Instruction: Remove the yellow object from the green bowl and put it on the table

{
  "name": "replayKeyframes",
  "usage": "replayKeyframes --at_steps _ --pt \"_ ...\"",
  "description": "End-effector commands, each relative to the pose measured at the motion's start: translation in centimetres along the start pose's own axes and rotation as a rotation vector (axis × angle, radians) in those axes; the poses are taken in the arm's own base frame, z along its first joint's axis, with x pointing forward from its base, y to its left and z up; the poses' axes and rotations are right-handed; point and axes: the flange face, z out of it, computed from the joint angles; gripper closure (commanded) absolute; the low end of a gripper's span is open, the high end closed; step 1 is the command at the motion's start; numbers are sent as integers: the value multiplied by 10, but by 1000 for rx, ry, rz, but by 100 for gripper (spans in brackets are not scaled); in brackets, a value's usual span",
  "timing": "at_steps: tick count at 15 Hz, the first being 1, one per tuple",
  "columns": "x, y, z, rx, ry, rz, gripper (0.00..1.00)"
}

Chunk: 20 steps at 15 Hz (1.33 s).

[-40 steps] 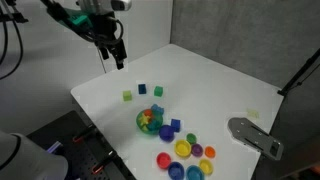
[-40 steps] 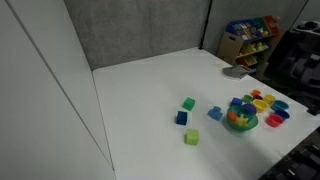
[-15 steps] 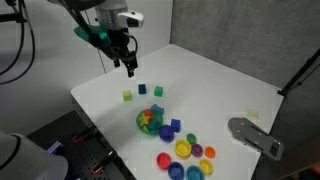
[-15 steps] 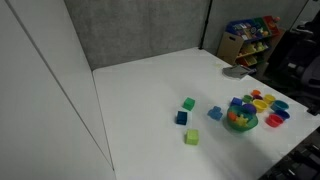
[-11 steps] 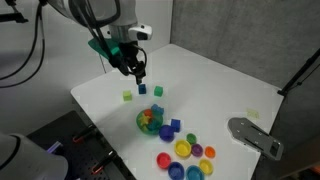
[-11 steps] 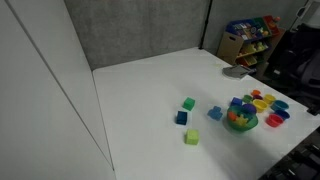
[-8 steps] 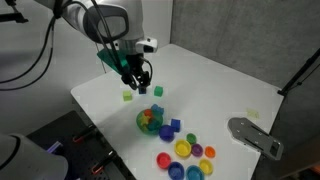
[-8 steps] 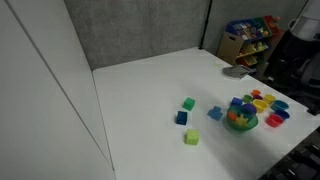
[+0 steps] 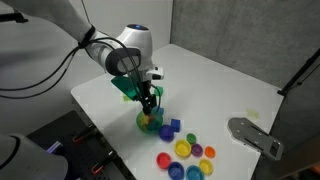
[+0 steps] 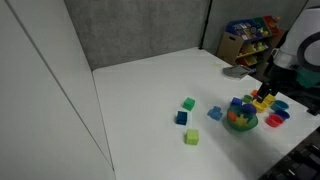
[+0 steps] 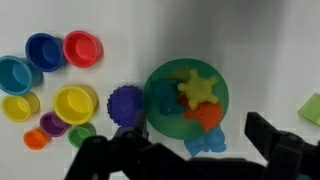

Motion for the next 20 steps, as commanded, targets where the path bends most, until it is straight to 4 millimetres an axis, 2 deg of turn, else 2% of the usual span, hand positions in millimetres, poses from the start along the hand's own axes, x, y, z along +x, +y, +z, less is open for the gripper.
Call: replayKeyframes --at_steps 1,3,5,11,20 --pt "6 4 42 -31 -4 -35 0" --pt "7 2 61 -42 -12 -46 0" --pt "2 0 59 -27 -25 -45 0" --pt "6 -4 76 -1 -24 -41 0" --pt "21 -16 124 1 2 -51 0"
